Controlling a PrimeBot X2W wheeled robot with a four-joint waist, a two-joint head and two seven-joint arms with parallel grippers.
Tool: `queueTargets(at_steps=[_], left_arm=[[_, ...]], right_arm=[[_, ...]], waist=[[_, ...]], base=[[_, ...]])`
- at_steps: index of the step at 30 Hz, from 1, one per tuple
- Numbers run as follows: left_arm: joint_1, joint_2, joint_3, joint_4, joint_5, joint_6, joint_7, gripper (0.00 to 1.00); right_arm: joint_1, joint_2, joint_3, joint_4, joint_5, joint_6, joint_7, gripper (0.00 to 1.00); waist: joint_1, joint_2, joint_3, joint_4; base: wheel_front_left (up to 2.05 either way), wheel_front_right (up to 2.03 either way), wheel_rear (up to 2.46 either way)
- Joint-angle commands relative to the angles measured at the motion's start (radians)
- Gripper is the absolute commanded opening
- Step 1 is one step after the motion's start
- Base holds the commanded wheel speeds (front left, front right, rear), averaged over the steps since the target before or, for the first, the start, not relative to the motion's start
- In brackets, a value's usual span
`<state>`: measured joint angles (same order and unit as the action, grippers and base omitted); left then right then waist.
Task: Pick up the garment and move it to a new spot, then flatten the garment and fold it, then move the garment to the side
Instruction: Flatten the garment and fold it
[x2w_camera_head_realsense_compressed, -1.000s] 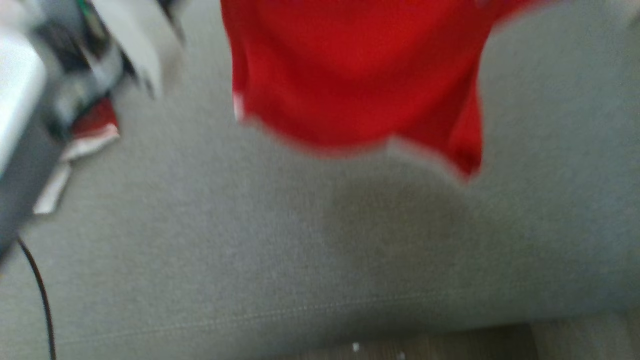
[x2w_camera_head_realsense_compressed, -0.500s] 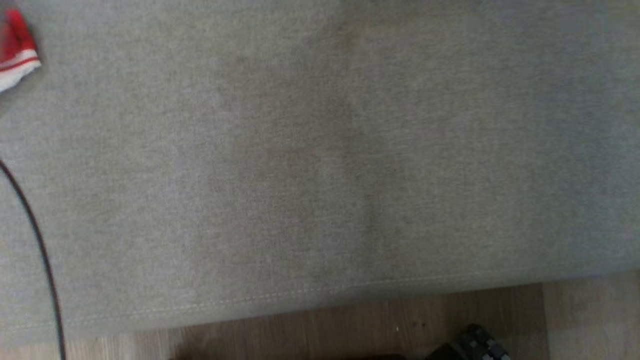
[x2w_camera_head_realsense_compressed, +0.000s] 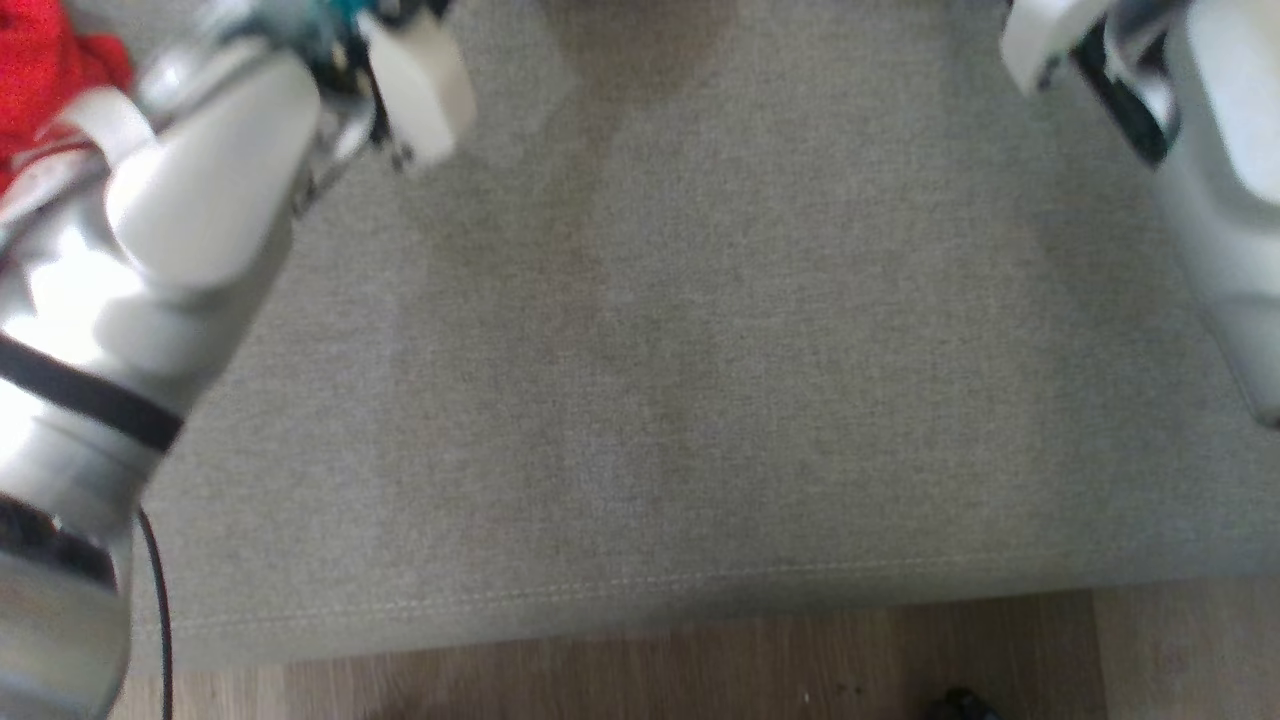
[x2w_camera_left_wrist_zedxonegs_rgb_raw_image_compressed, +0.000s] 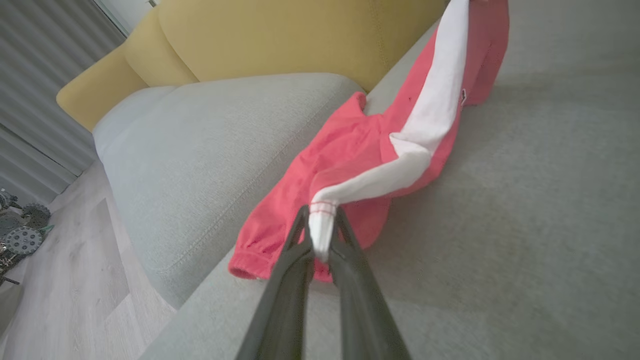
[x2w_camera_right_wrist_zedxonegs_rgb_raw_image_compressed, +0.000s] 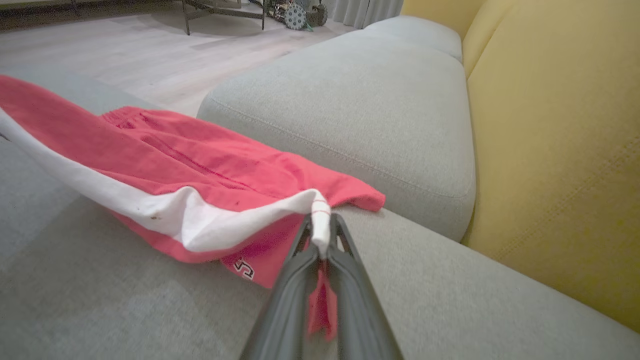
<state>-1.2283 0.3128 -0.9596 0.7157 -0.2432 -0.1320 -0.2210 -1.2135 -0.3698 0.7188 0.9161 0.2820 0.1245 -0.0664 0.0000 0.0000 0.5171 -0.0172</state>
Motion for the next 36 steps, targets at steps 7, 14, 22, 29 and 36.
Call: queueTargets(at_steps=[7,14,22,29,36], left_arm=[[0.121,0.038,-0.017,-0.009,-0.007,0.016,-0.024,0.00],[0.253,0.055,-0.054,-0.017,-0.011,0.045,-0.033,0.00],[0.365,0.069,-0.057,-0.048,-0.040,0.075,-0.038,0.00],[0.447,0.083,-0.070,-0.094,-0.057,0.082,-0.039,0.00],[0.533,0.118,-0.095,-0.178,-0.079,0.080,-0.021,0.00]], right_arm=[[0.108,-0.095,0.143,-0.054,0.111,0.006,0.032,0.00],[0.207,-0.205,0.300,-0.156,0.209,0.006,0.110,0.00],[0.297,-0.324,0.405,-0.260,0.331,0.006,0.208,0.00],[0.349,-0.408,0.489,-0.362,0.417,0.006,0.277,0.00],[0.385,-0.506,0.531,-0.471,0.476,0.006,0.321,0.00]], waist=[[0.0000,0.0000,-0.098,0.005],[0.0000,0.0000,-0.166,0.002],[0.0000,0.0000,-0.242,0.002],[0.0000,0.0000,-0.301,0.006],[0.0000,0.0000,-0.354,0.020]], base=[[0.00,0.00,0.00],[0.00,0.00,0.00],[0.00,0.00,0.00],[0.00,0.00,0.00],[0.00,0.00,0.00]])
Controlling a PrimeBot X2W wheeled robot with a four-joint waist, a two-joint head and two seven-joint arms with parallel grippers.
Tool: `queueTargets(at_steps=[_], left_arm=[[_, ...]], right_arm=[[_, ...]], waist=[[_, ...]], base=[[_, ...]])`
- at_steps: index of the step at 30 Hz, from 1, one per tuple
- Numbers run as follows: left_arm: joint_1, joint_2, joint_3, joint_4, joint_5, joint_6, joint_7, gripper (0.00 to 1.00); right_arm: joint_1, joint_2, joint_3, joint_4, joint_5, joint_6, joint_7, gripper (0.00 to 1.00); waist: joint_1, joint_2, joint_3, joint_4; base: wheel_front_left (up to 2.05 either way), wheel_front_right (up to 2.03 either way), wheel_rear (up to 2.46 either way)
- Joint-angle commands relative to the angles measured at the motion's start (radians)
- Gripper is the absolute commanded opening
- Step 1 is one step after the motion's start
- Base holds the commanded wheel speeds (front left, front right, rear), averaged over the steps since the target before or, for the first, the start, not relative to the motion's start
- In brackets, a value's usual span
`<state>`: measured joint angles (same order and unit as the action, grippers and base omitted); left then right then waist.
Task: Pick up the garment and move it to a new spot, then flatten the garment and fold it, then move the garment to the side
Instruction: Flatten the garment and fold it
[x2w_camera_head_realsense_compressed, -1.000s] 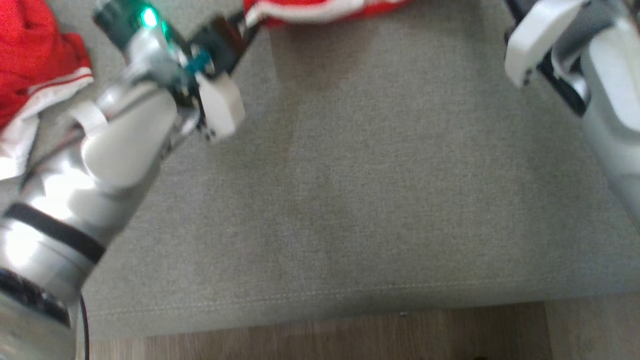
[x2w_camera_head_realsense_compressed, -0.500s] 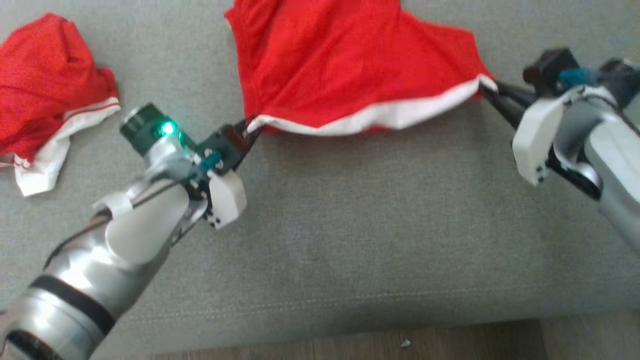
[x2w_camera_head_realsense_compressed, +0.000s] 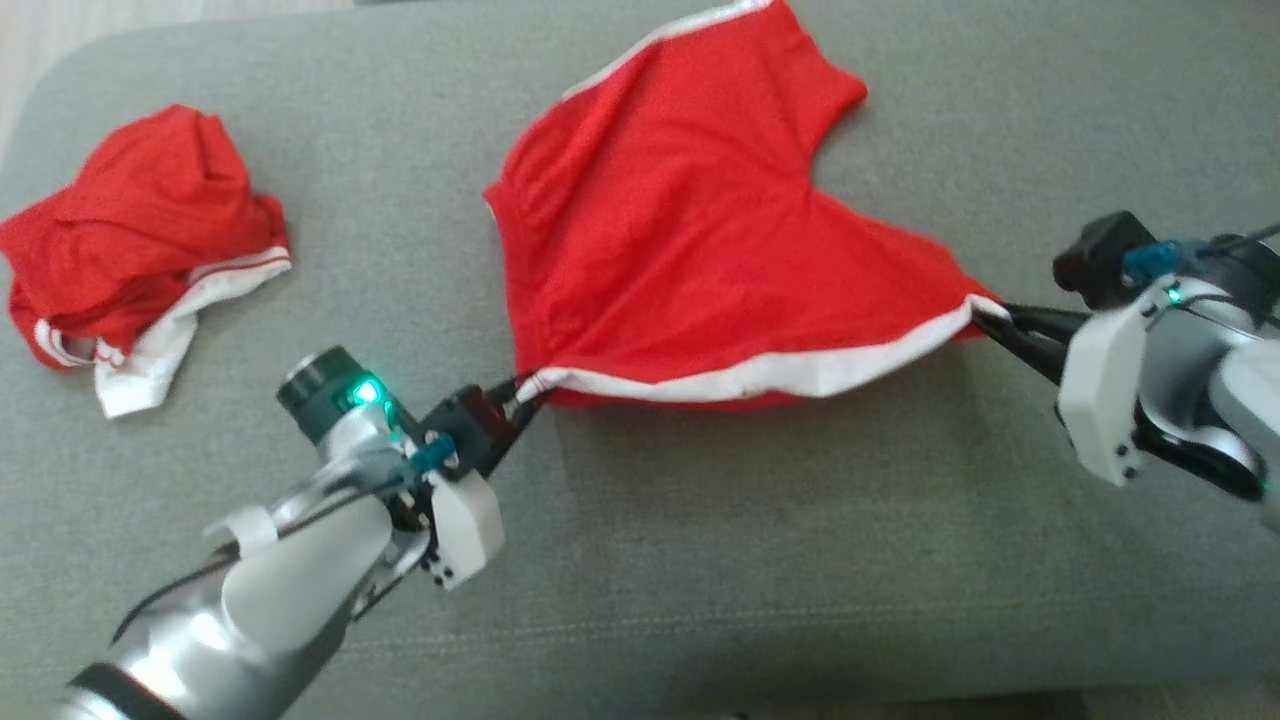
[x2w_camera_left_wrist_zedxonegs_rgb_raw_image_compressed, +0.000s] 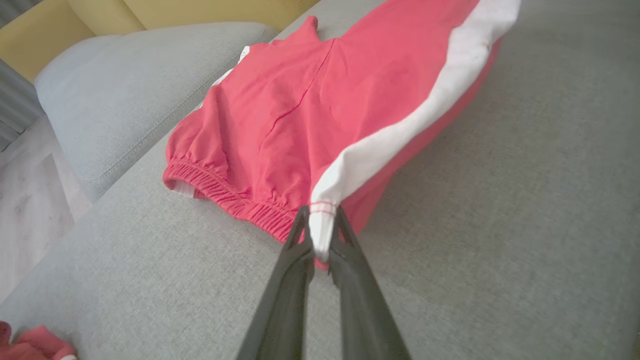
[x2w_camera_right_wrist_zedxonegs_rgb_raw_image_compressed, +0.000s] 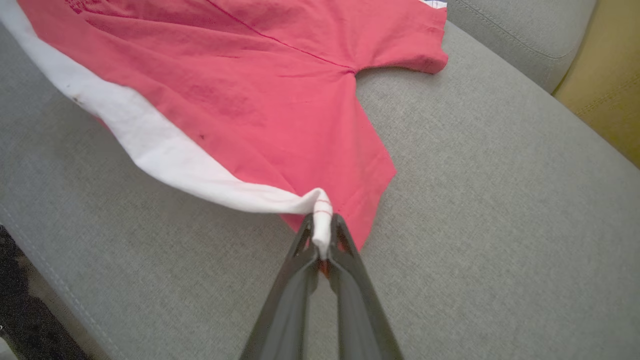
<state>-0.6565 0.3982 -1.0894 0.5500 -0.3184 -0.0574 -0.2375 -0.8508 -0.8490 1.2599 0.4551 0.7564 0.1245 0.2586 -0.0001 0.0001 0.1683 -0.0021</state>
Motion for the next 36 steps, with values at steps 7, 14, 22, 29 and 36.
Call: queueTargets(at_steps=[7,14,22,29,36], left_arm=[[0.052,0.075,0.015,-0.137,-0.040,0.011,0.041,0.00],[0.142,0.124,-0.012,-0.262,-0.072,0.020,0.096,0.00],[0.183,0.173,-0.013,-0.399,-0.100,0.047,0.154,0.00],[0.111,0.169,0.061,-0.462,-0.151,0.063,0.166,0.00],[0.019,0.137,0.110,-0.437,-0.172,0.052,0.149,0.00]], right_arm=[[0.073,-0.123,0.008,-0.123,0.041,0.006,0.047,0.00],[0.152,-0.205,0.016,-0.252,0.085,0.006,0.127,0.00],[0.150,-0.284,-0.026,-0.356,0.131,0.006,0.175,0.00],[0.035,-0.257,-0.118,-0.355,0.121,0.006,0.186,0.00],[-0.104,-0.213,-0.147,-0.307,0.099,0.006,0.226,0.00]], waist=[[0.0001,-0.0001,-0.051,0.017],[0.0001,-0.0001,-0.084,0.012],[0.0001,-0.0001,-0.049,0.006],[0.0001,-0.0001,0.012,0.044],[0.0001,-0.0001,0.081,0.095]], base=[[0.00,0.00,0.00],[0.00,0.00,0.00],[0.00,0.00,0.00],[0.00,0.00,0.00],[0.00,0.00,0.00]])
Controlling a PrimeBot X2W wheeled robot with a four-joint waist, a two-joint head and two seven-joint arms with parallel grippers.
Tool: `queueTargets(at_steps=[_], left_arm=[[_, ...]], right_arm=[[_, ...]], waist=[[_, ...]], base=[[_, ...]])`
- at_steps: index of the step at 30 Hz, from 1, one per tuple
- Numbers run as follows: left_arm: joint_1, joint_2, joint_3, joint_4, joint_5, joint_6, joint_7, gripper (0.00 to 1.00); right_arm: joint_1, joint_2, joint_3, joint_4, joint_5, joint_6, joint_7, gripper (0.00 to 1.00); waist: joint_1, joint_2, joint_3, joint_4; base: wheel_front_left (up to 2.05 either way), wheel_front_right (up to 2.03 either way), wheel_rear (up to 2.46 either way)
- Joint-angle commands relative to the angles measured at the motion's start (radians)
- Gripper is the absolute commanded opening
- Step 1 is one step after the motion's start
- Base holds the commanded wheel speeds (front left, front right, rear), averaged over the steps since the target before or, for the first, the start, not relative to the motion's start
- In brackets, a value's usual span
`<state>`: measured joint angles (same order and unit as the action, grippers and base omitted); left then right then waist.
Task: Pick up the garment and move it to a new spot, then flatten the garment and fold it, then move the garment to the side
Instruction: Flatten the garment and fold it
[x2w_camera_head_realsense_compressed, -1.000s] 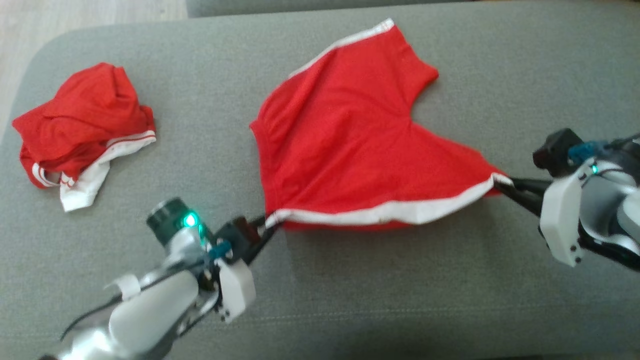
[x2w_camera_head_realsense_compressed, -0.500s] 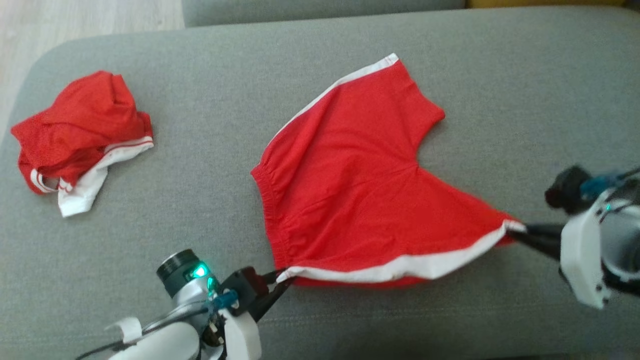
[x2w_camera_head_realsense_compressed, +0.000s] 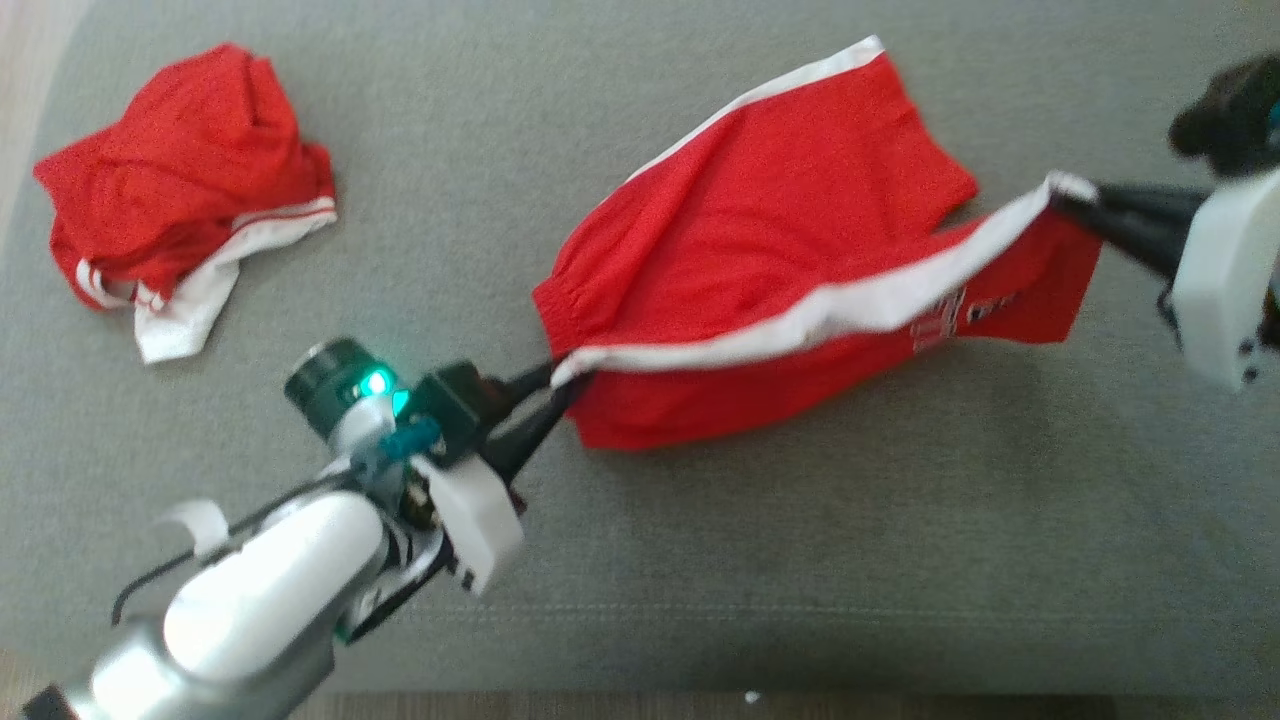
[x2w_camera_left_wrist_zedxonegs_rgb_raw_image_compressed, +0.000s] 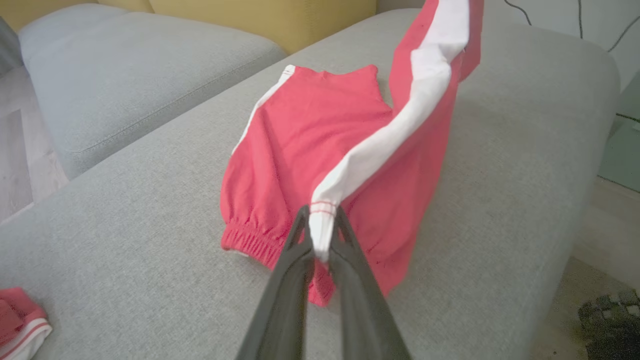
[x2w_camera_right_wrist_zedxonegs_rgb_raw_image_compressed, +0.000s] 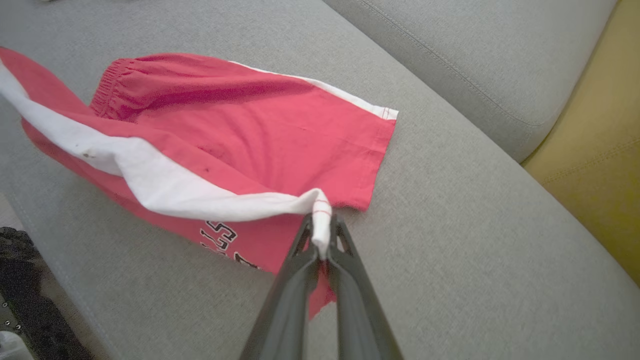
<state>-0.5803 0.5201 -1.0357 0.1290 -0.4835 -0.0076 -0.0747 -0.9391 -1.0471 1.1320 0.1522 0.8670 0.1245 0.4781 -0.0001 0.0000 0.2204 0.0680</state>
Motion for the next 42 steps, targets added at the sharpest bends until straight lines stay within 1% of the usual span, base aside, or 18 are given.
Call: queueTargets(at_steps=[1,7,11,12,19,25,30,42], left_arm=[[-0.057,0.015,0.057,-0.016,-0.007,0.002,-0.014,0.00],[-0.140,-0.027,0.085,0.035,-0.014,-0.009,-0.034,0.00],[-0.195,-0.065,0.096,0.085,-0.015,-0.020,-0.053,0.00],[-0.217,-0.082,0.099,0.111,-0.015,-0.026,-0.064,0.00],[-0.275,-0.131,0.096,0.196,-0.011,-0.045,-0.099,0.00],[-0.315,-0.161,0.101,0.252,-0.012,-0.049,-0.118,0.00],[-0.345,-0.179,0.109,0.288,-0.013,-0.048,-0.132,0.00],[-0.404,-0.224,0.109,0.371,-0.003,-0.056,-0.163,0.00]], right_arm=[[-0.016,-0.015,-0.020,-0.004,-0.011,0.006,0.006,0.00],[-0.132,0.012,-0.012,0.056,-0.022,0.006,0.022,0.00],[-0.201,0.023,0.002,0.105,-0.029,0.006,0.021,0.00],[-0.232,0.033,0.010,0.131,-0.031,0.006,0.019,0.00],[-0.322,0.082,0.055,0.227,-0.045,0.006,0.001,0.00],[-0.389,0.107,0.077,0.305,-0.045,0.006,-0.029,0.00],[-0.432,0.114,0.091,0.352,-0.036,0.006,-0.048,0.00],[-0.489,0.135,0.123,0.407,-0.028,0.006,-0.063,0.00]], waist=[[0.0001,0.0000,0.029,0.025],[0.0001,0.0000,0.109,0.062],[0.0001,0.0000,0.158,0.090],[0.0001,0.0000,0.178,0.100],[0.0001,0.0000,0.225,0.122],[0.0001,0.0000,0.264,0.142],[0.0001,0.0000,0.300,0.157],[0.0001,0.0000,0.367,0.174]], base=[[0.00,0.00,0.00],[0.00,0.00,0.00],[0.00,0.00,0.00],[0.00,0.00,0.00],[0.00,0.00,0.00],[0.00,0.00,0.00],[0.00,0.00,0.00],[0.00,0.00,0.00]])
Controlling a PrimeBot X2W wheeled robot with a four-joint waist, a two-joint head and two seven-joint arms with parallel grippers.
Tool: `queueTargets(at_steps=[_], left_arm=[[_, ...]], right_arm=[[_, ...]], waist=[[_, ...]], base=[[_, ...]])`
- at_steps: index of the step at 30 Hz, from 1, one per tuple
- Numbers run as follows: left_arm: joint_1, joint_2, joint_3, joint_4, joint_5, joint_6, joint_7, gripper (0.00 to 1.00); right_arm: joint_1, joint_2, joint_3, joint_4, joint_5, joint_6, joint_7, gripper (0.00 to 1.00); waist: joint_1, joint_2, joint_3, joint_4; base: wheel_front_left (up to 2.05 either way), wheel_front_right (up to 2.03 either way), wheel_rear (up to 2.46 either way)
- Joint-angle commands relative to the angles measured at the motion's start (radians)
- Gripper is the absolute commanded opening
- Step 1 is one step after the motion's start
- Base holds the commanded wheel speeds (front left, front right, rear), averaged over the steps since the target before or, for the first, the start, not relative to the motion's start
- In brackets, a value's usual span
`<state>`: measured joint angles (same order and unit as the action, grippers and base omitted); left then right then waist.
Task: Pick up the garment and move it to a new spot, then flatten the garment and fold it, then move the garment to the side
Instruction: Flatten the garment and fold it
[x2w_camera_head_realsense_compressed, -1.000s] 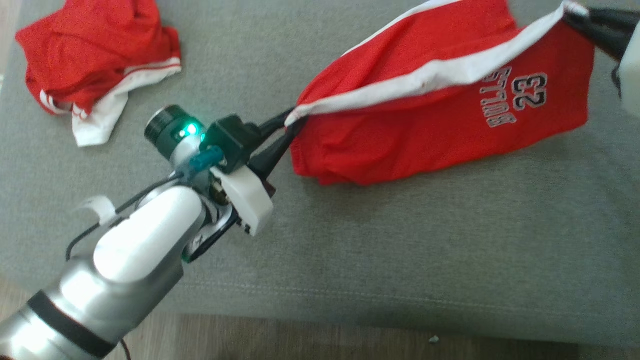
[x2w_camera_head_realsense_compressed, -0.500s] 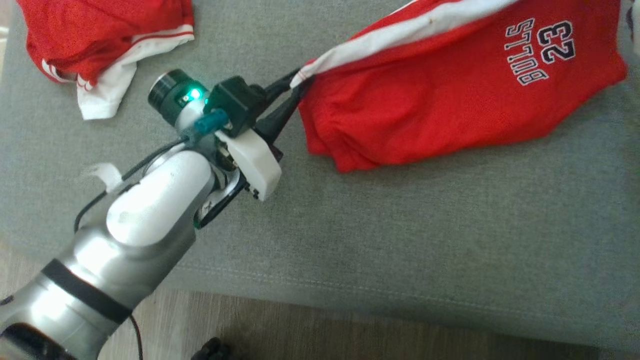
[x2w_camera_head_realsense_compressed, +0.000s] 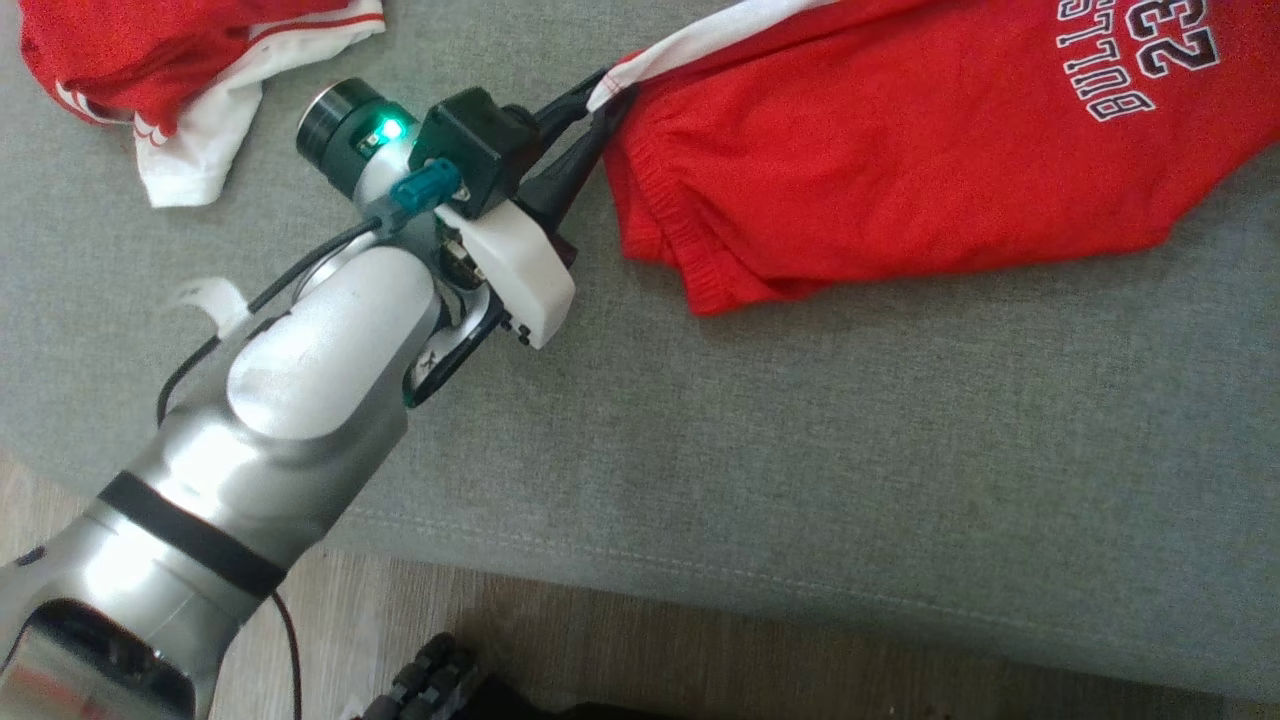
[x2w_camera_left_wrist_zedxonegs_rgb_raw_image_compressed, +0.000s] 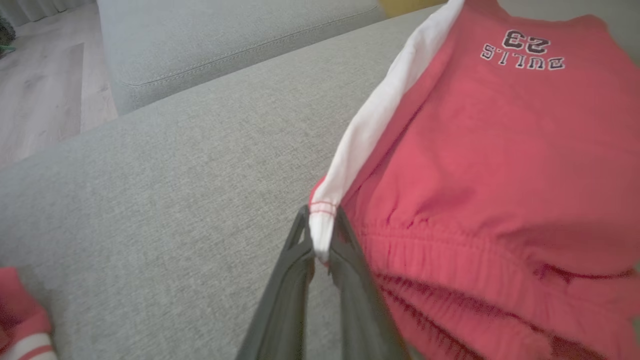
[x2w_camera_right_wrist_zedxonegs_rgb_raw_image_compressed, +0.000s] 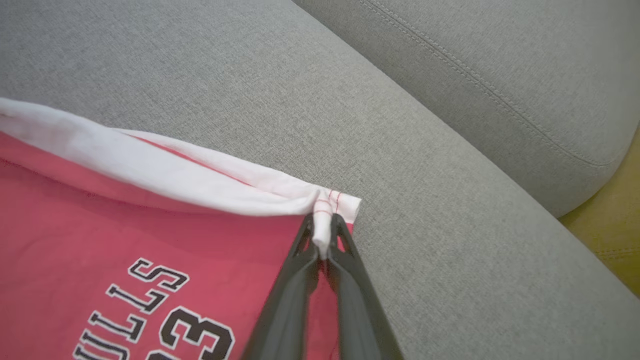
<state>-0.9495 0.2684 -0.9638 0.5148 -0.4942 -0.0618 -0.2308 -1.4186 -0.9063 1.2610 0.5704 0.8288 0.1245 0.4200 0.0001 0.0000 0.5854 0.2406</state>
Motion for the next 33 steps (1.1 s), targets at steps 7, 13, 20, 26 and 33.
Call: queueTargets(at_steps=[7,13,20,26,33], left_arm=[[-0.050,0.006,0.044,0.028,0.003,0.002,-0.015,1.00],[-0.042,0.004,0.056,0.047,0.006,0.016,-0.025,1.00],[0.020,0.016,0.134,0.016,-0.029,0.063,-0.030,1.00],[0.146,0.018,0.289,-0.097,-0.066,0.116,-0.031,1.00],[0.324,0.018,0.410,-0.200,0.006,0.157,-0.031,1.00]], right_arm=[[-0.023,0.023,-0.028,0.038,0.042,0.006,-0.057,1.00],[0.004,0.069,-0.059,0.121,0.054,0.006,-0.141,1.00],[0.070,0.146,-0.125,0.187,0.083,0.006,-0.309,1.00],[0.175,0.227,-0.151,0.204,0.053,0.006,-0.497,1.00],[0.339,0.307,-0.261,0.252,0.034,0.006,-0.665,1.00]], waist=[[-0.0001,0.0000,0.013,0.001],[-0.0001,0.0000,-0.015,-0.012],[-0.0001,0.0000,-0.098,-0.048],[-0.0001,0.0000,-0.193,-0.089],[-0.0001,0.0000,-0.305,-0.126]], base=[[0.00,0.00,0.00],[0.00,0.00,0.00],[0.00,0.00,0.00],[0.00,0.00,0.00],[0.00,0.00,0.00]])
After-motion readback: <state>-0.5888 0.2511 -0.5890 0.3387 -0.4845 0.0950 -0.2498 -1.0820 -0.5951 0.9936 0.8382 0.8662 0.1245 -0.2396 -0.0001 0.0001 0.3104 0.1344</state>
